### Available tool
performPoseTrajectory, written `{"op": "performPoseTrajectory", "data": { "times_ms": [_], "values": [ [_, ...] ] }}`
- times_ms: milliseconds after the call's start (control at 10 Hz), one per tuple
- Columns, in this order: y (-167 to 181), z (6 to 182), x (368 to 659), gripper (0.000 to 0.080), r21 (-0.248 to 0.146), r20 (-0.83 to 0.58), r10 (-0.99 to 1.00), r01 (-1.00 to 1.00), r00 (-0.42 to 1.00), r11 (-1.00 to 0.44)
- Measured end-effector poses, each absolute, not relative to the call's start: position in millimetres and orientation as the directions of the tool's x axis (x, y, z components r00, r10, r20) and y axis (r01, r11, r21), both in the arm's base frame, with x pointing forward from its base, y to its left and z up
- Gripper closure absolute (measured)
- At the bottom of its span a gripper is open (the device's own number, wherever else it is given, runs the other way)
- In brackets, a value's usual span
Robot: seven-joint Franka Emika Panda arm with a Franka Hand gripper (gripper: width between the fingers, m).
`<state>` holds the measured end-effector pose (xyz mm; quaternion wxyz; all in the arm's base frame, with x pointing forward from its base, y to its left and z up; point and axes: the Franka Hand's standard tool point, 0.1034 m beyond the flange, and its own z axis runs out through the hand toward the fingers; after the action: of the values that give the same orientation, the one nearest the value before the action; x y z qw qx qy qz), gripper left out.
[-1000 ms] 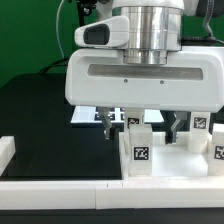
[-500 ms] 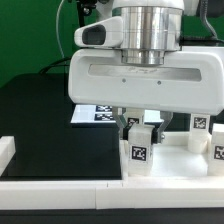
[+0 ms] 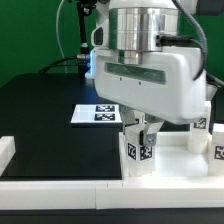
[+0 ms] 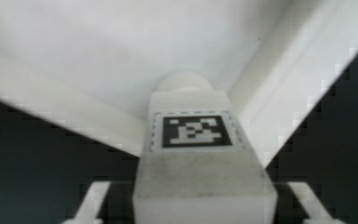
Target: Assemble square table
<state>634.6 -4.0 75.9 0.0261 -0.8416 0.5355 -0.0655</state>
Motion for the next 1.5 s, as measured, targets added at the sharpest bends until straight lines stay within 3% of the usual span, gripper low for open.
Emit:
{"op": "performPoseTrajectory", "data": {
  "times_ms": [200, 300, 600, 700, 800, 900, 1000, 1100, 1300, 1500],
  "values": [
    [-2.9, 75.7, 632.5, 0.0514, -0.147, -0.002, -0.994, -0.984, 0.107, -0.106],
    [-1.8, 75.6, 632.0, 0.0514, -0.144, -0.037, -0.999, -0.989, -0.027, 0.032],
    [-2.2, 75.3, 632.2, 0.0514, -0.131, -0.049, -0.996, -0.988, -0.072, 0.078],
    [-2.2, 75.0, 632.0, 0.0514, -0.132, -0.043, -0.999, -0.991, -0.024, 0.029],
    [-2.2, 74.4, 631.1, 0.0331, -0.122, -0.017, -0.987, -0.980, 0.162, -0.159],
    [-1.9, 74.7, 633.1, 0.0213, -0.122, 0.003, -0.926, -0.919, 0.376, -0.374],
    [-2.7, 74.2, 633.1, 0.0213, -0.128, 0.021, -0.885, -0.877, 0.465, -0.464],
    [0.0, 72.9, 630.5, 0.0163, -0.141, 0.053, -0.862, -0.851, 0.504, -0.506],
    [-2.8, 73.0, 630.8, 0.0154, -0.129, 0.074, -0.773, -0.762, 0.630, -0.634],
    [-2.8, 73.8, 632.5, 0.0151, -0.071, 0.121, -0.493, -0.488, 0.861, -0.870]
  ]
}}
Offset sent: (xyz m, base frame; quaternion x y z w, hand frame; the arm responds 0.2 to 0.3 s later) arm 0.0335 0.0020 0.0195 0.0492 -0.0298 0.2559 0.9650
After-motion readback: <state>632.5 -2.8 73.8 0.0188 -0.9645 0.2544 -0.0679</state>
